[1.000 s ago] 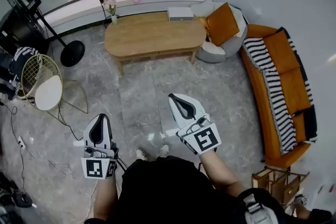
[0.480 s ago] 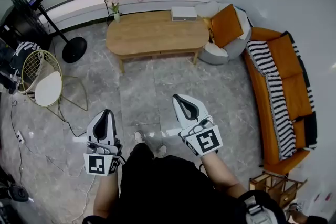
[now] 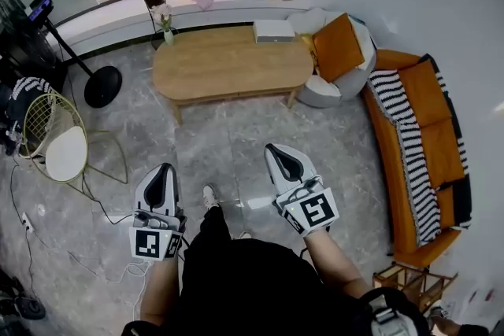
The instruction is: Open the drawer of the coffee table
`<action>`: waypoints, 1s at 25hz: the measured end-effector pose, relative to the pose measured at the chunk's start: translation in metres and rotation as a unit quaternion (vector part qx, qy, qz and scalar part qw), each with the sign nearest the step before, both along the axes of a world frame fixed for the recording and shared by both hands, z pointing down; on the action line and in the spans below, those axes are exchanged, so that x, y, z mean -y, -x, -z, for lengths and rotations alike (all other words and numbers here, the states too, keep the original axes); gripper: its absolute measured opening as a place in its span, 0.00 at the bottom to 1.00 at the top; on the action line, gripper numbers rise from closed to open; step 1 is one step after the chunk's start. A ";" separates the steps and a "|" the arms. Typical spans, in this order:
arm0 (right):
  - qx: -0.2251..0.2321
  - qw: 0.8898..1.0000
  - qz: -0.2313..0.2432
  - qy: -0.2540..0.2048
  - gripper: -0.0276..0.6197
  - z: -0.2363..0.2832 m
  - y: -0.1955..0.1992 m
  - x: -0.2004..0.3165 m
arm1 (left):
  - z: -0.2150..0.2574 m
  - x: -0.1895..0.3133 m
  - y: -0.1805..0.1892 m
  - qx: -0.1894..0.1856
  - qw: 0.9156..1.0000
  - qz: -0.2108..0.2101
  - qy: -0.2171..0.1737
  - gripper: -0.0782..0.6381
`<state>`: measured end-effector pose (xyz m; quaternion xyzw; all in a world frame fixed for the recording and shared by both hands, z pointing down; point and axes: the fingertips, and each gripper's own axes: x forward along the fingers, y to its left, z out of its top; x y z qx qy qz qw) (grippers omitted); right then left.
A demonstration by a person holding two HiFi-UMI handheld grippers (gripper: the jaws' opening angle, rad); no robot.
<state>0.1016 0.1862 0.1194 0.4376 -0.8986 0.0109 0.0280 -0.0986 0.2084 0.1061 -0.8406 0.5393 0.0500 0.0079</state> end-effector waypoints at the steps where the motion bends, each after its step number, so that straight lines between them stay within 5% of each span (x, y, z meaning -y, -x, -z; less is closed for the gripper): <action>1: 0.003 1.000 -0.002 0.004 0.04 0.002 0.005 0.016 | 0.002 0.015 0.005 -0.001 1.000 -0.003 -0.002 0.14; 12: -0.019 0.999 -0.038 0.030 0.04 0.014 0.054 0.153 | -0.002 0.167 0.064 -0.046 0.998 -0.039 0.006 0.14; 17: -0.028 0.997 -0.048 0.050 0.04 -0.005 0.046 0.187 | -0.007 0.209 0.054 -0.050 0.997 -0.055 0.011 0.14; 25: -0.042 0.998 0.000 0.054 0.04 -0.028 0.038 0.235 | -0.001 0.234 0.021 -0.043 0.998 -0.036 0.018 0.13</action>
